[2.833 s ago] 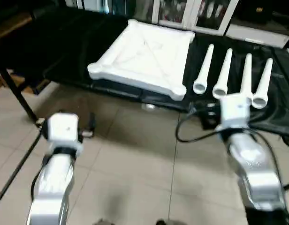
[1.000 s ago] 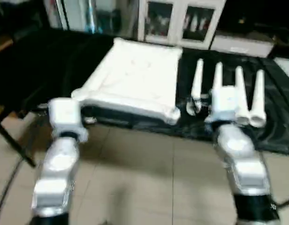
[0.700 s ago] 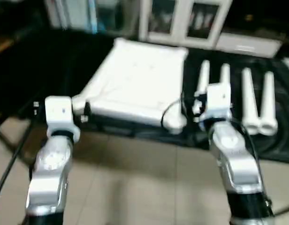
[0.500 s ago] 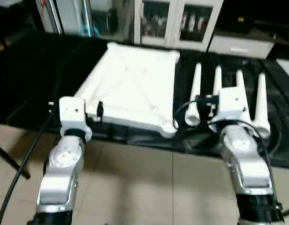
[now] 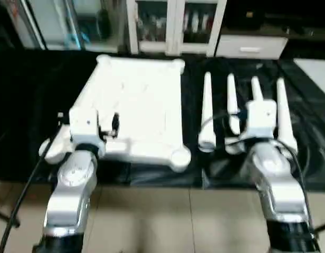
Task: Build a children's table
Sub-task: Move to table
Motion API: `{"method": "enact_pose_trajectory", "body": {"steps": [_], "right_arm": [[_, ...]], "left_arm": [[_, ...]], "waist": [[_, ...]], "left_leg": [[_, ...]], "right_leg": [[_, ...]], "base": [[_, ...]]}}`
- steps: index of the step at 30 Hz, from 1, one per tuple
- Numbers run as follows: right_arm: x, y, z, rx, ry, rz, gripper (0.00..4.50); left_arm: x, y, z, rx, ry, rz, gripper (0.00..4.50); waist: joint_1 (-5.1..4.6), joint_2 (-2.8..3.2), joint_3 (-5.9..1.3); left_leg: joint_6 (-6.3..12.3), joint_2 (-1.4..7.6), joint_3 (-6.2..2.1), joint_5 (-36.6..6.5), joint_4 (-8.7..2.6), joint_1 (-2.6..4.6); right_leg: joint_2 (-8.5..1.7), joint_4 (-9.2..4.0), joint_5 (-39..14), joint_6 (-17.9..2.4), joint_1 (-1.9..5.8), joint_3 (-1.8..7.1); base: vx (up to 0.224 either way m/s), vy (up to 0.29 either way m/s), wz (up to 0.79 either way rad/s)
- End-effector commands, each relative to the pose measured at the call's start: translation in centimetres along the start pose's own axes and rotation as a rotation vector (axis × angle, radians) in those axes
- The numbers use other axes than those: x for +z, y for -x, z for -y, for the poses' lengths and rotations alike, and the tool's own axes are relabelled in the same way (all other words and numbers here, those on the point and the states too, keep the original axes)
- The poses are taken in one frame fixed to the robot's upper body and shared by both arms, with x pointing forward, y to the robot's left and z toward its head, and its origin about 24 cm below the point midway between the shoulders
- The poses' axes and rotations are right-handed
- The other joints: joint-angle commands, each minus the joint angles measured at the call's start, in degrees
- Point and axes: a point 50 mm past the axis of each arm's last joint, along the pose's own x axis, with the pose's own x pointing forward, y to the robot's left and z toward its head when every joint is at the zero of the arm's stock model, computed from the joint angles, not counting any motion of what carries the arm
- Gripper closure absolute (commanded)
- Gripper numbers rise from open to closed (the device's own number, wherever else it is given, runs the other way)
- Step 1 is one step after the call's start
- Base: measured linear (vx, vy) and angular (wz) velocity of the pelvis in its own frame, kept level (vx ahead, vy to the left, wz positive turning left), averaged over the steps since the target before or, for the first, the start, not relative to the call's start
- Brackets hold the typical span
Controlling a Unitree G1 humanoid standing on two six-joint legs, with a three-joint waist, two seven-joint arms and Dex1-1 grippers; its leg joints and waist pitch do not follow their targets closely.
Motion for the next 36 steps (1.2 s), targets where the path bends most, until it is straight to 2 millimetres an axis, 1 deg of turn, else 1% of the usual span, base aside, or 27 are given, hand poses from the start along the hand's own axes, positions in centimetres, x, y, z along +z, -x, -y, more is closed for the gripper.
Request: {"method": "enact_pose_trajectory", "body": {"steps": [1, 2, 3, 4, 5, 6, 7, 8, 9, 10, 11, 12, 13, 14, 15, 16, 17, 18, 19, 22, 25, 28, 30, 31, 32, 33, 36], "right_arm": [[0.4, 0.0, -0.9, 0.037, 0.011, 0.013, 0.00], [0.4, 0.1, -0.9, 0.036, 0.010, 0.013, 0.00], [0.4, 0.1, -0.9, 0.036, 0.010, 0.013, 0.00], [0.4, 0.1, -0.9, 0.035, 0.010, 0.011, 0.00], [0.4, 0.1, -0.9, 0.035, 0.010, 0.011, 0.00], [0.4, 0.1, -0.9, 0.034, 0.010, 0.010, 0.00], [0.4, 0.1, -0.9, 0.034, 0.010, 0.010, 0.00], [0.3, 0.2, -0.8, 0.032, 0.011, 0.008, 0.00], [0.4, 0.2, -0.8, 0.033, 0.011, 0.009, 0.00], [0.4, 0.2, -0.8, 0.034, 0.010, 0.010, 0.00], [0.4, 0.2, -0.8, 0.036, 0.013, 0.011, 0.00], [0.5, 0.2, -0.8, 0.039, 0.014, 0.014, 0.00], [0.5, 0.2, -0.8, 0.040, 0.015, 0.016, 0.00], [0.6, 0.2, -0.9, 0.049, 0.017, 0.022, 0.00], [0.6, 0.2, -0.9, 0.049, 0.017, 0.022, 0.00], [0.6, 0.3, -0.9, 0.055, 0.017, 0.026, 0.00], [0.7, 0.3, -0.9, 0.057, 0.016, 0.026, 0.00], [0.7, 0.3, -0.9, 0.058, 0.016, 0.028, 0.00], [0.7, 0.3, -0.8, 0.058, 0.017, 0.029, 0.00], [0.7, 0.2, -0.4, 0.053, 0.024, 0.034, 0.00], [1.2, 0.2, -0.4, 0.137, 0.027, 0.064, 0.00], [2.1, 0.6, -0.7, 0.342, 0.067, 0.098, 0.00], [2.3, 1.1, -0.6, 0.517, 0.139, 0.079, 0.00], [2.3, 1.1, -0.6, 0.517, 0.139, 0.079, 0.00], [2.3, 1.3, -0.4, 0.563, 0.168, 0.067, 0.00], [2.1, 1.7, 0.1, 0.654, 0.224, 0.030, 0.00], [1.9, 2.3, 1.0, 0.784, 0.284, -0.024, 0.00]], "left_arm": [[0.0, -0.1, -0.6, 0.015, -0.011, -0.008, 0.09], [0.0, -0.1, -0.6, 0.008, -0.013, -0.007, 0.09], [0.0, -0.1, -0.6, 0.008, -0.013, -0.007, 0.09], [-0.1, -0.1, -0.4, 0.004, -0.008, -0.009, 0.09], [-0.1, -0.1, -0.4, 0.004, -0.008, -0.009, 0.09], [-0.1, 0.0, -0.3, 0.000, -0.010, -0.010, 0.09], [-0.1, 0.0, -0.3, 0.000, -0.010, -0.010, 0.09], [-0.2, 0.0, -0.2, -0.004, -0.010, -0.012, 0.09], [-0.2, 0.0, -0.2, -0.005, -0.012, -0.012, 0.09], [-0.2, 0.0, -0.2, -0.005, -0.012, -0.013, 0.09], [-0.2, 0.0, -0.2, -0.006, -0.013, -0.013, 0.09], [-0.3, 0.0, -0.2, -0.005, -0.013, -0.014, 0.09], [-0.3, 0.0, -0.3, -0.005, -0.014, -0.014, 0.09], [-0.3, 0.0, -0.3, -0.004, -0.015, -0.013, 0.09], [-0.3, 0.0, -0.3, -0.004, -0.015, -0.013, 0.09], [-0.3, 0.0, -0.4, 0.002, -0.017, -0.017, 0.09], [-0.4, 0.0, -0.5, 0.005, -0.019, -0.019, 0.09], [-0.4, 0.0, -0.6, 0.011, -0.023, -0.024, 0.09], [-0.5, 0.0, -0.6, 0.013, -0.025, -0.029, 0.09], [-0.7, 0.0, -0.4, -0.011, -0.019, -0.033, 0.09], [-0.9, 0.2, 0.4, -0.116, -0.035, -0.029, 0.09], [-0.9, 0.6, 0.9, -0.261, -0.082, -0.010, 0.09], [-0.8, 0.7, 1.2, -0.409, -0.102, -0.016, 0.09], [-0.8, 0.7, 1.2, -0.409, -0.102, -0.016, 0.09], [-0.8, 0.7, 1.3, -0.468, -0.107, -0.019, 0.09], [-0.8, 0.9, 1.8, -0.616, -0.132, -0.040, 0.09], [-1.4, 1.3, 1.9, -0.839, -0.226, -0.123, 0.09]], "waist": [[1.00, 1.24, -3.27], [-0.51, 4.08, -2.73], [-2.12, 4.57, -3.73], [-2.59, 3.62, -3.96], [-2.66, 3.35, -4.10], [-2.52, 2.52, -3.96], [-2.72, 1.89, -4.13], [-2.35, 0.05, -3.83], [-0.48, -1.95, -3.15], [1.20, -0.99, -2.21], [1.53, -1.20, -3.03], [1.48, -0.12, -3.10], [1.26, 0.48, -2.95], [0.19, 1.10, -2.90], [0.01, 1.34, -3.77], [-0.21, 0.87, -3.98], [-0.06, 0.94, -4.06], [0.27, 1.12, -4.28], [0.46, 1.26, -4.29], [0.52, 1.15, -3.80], [0.25, 1.21, -2.84], [0.03, 0.85, -2.11], [0.05, 0.58, -2.12], [0.24, 0.66, -2.15], [-0.01, 0.28, -2.06], [0.23, 0.11, -2.15], [0.64, 0.24, -2.27]], "left_leg": [[3.75, 2.14, -0.15, 16.97, -5.18, -0.95], [6.57, 6.45, -3.08, 7.79, -7.87, 2.21], [12.60, 11.11, -6.93, 0.03, -8.76, 6.50], [15.72, 11.49, -7.37, -0.37, -8.14, 7.73], [21.72, 11.00, -7.57, 5.20, -7.36, 8.24], [25.44, 9.87, -6.36, 10.21, -6.90, 7.84], [26.75, 9.19, -6.02, 11.81, -6.82, 7.70], [24.74, 6.32, -3.47, 9.19, -6.06, 5.24], [17.24, 0.08, 1.68, 1.36, -2.54, -1.16], [12.72, 1.26, 1.24, -1.20, -1.74, -1.59], [7.19, 2.51, 0.95, -0.28, -1.67, -2.02], [5.00, 2.99, 1.28, 2.44, -4.42, -1.73], [4.35, 3.68, 1.30, 3.74, -5.97, -1.04], [2.98, 4.77, 1.10, 1.85, -7.03, 1.30], [3.36, 5.25, 0.82, 5.18, -6.76, 2.25], [3.66, 5.23, 0.69, 12.65, -6.11, 1.80], [3.65, 5.18, 0.74, 15.29, -5.89, 1.70], [3.08, 5.17, 0.86, 19.55, -5.27, 1.95], [2.06, 5.15, 0.99, 20.34, -5.14, 1.94], [-0.62, 5.12, 1.35, 10.84, -6.01, 1.52], [-4.19, 5.50, 1.55, -5.96, -7.62, 1.75], [-4.83, 5.56, 1.47, -14.92, -8.35, 1.82], [-4.55, 5.50, 1.56, -15.17, -8.40, 1.73], [-4.42, 5.56, 1.51, -15.15, -8.37, 1.81], [-4.17, 5.61, 1.90, -14.31, -8.37, 1.65], [-3.84, 5.66, 2.09, -13.32, -8.36, 1.73], [-2.84, 5.81, 2.42, -11.11, -8.27, 1.88]], "right_leg": [[-4.80, -4.56, 8.80, -13.86, 3.93, 0.54], [-1.46, -1.63, -1.22, -7.20, 0.88, -2.33], [-2.35, 3.39, -7.15, -3.79, -2.38, -2.41], [-2.85, 3.99, -5.86, -2.42, -3.79, -2.13], [-3.46, 4.84, -3.77, 1.01, -5.29, -1.87], [-3.92, 4.76, -1.11, 3.98, -6.23, -1.56], [-4.25, 4.05, 0.30, 4.86, -6.28, -1.25], [-5.70, -0.11, 4.33, 3.99, -4.64, 0.23], [-9.17, -4.91, 6.60, -0.82, 1.33, 3.48], [-12.84, -7.22, -3.96, -1.97, 1.97, 4.55], [-12.35, -6.89, -14.30, -3.38, 3.74, 4.77], [-9.47, -6.41, -14.83, -4.46, 4.13, 2.52], [-7.91, -5.65, -11.09, -4.37, 3.06, 1.48], [-5.82, -4.37, -4.29, -4.98, 1.27, 0.12], [-5.75, -2.93, 5.66, -5.95, 1.14, -0.03], [-5.70, -1.84, 16.01, -6.61, 1.06, 0.16], [-5.86, -1.61, 19.45, -6.88, 0.98, 0.25], [-5.98, -1.20, 24.79, -7.45, 0.29, 0.50], [-5.91, -1.12, 25.70, -7.86, 0.06, 0.45], [-6.30, -1.95, 18.96, -7.71, 0.25, 0.53], [-6.77, -3.32, 4.21, -6.68, -0.22, 0.79], [-7.14, -4.54, -8.22, -4.63, -0.69, 1.20], [-7.29, -4.88, -11.39, -4.17, -0.71, 1.34], [-7.32, -4.95, -12.03, -3.97, -0.77, 1.34], [-7.24, -5.01, -11.60, -4.16, -1.09, 1.47], [-7.39, -5.11, -12.08, -4.34, -1.07, 1.46], [-7.33, -4.89, -10.32, -5.16, -1.36, 1.53]], "base": [[0.144, 0.076, -0.08], [0.144, 0.076, -0.08], [0.156, 0.078, -0.03], [0.129, 0.041, 0.12], [0.129, 0.041, 0.12], [0.078, 0.026, 0.07], [0.000, 0.000, 0.00], [0.000, 0.000, 0.00], [0.064, -0.073, 0.01], [0.053, -0.072, -0.05], [0.053, -0.072, -0.05], [0.000, 0.000, 0.00], [0.000, 0.000, 0.00], [0.000, 0.000, 0.00], [0.056, 0.029, -0.01], [0.043, 0.056, -0.02], [0.043, 0.056, -0.02], [0.009, 0.055, 0.02], [0.000, 0.000, 0.00], [-0.019, 0.006, 0.00], [-0.067, 0.006, 0.00], [-0.068, -0.006, -0.03], [-0.056, -0.012, -0.04], [0.000, 0.000, 0.00], [0.000, 0.000, 0.00], [0.000, 0.000, 0.00], [0.000, 0.000, 0.00]]}}
